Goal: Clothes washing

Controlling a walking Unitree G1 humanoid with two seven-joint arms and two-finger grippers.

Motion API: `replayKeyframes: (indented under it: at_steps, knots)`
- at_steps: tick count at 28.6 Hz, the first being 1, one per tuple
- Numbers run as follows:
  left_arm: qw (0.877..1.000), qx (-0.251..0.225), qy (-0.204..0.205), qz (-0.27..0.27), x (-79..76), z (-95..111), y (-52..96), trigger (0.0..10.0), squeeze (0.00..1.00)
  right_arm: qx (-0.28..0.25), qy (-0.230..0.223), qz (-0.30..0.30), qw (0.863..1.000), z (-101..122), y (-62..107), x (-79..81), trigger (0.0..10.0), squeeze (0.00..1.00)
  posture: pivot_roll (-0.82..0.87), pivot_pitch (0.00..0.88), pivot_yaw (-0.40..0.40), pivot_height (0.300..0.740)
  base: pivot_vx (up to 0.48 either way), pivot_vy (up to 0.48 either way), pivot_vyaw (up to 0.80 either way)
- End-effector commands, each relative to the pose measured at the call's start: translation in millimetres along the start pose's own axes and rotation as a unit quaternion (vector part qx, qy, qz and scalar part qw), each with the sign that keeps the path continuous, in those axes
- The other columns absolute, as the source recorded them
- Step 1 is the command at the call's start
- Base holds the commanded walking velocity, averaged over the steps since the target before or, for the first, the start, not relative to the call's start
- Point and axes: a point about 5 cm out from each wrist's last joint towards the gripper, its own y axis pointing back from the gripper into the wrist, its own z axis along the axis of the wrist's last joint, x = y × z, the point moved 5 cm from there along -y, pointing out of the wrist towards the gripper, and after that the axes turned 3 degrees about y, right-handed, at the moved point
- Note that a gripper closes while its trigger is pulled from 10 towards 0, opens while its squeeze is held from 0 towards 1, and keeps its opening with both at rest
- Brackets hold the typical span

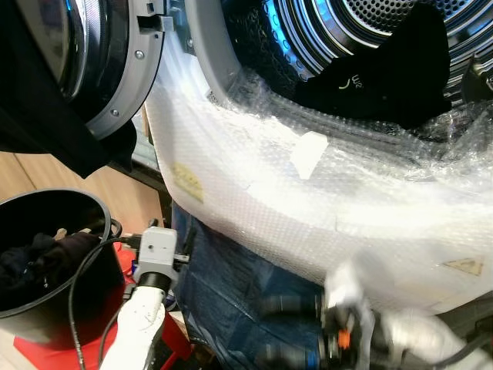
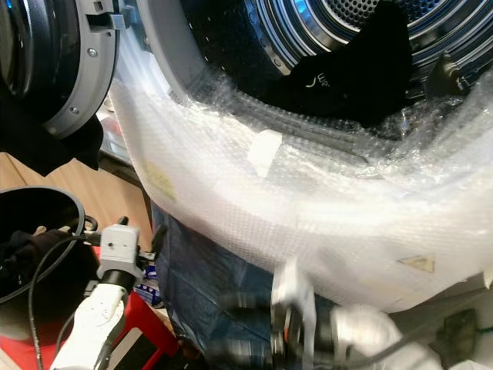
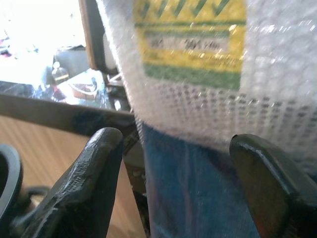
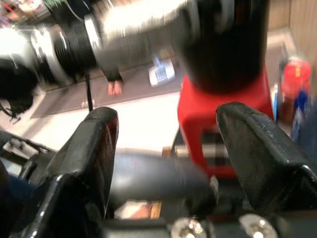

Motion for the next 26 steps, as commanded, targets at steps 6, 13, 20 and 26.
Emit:
replayKeyframes:
  at_steps: [6,13,20,26]
  knots:
    - [1.0,0.001,-0.001,-0.003,-1.4,0,0.5,10.0,0.0,0.056,-0.089,-0.131,0.986,-81,15.5,-44.6,10.0,0.0,0.03,0.093,-0.063,0.74,0.0,0.0,0.0]
    - [1.0,0.0,0.001,-0.008,-4.4,2,1.3,10.0,0.0,0.098,-0.201,-0.366,0.904,-149,43.2,-101.1,10.0,0.0,0.04,0.101,-0.051,0.74,0.0,0.0,0.0]
    - [1.0,0.007,0.011,-0.009,-6.6,0,7.6,10.0,0.0,0.245,-0.297,-0.5,0.776,-234,74.7,-79.8,10.0,0.0,0.05,0.112,-0.049,0.74,0.0,0.0,0.0]
    - [1.0,0.004,0.004,-0.002,0.4,3,7.3,10.0,0.0,0.233,-0.371,-0.503,0.745,-261,54.9,-52.8,10.0,0.0,0.08,0.114,-0.052,0.74,0.0,0.0,0.0]
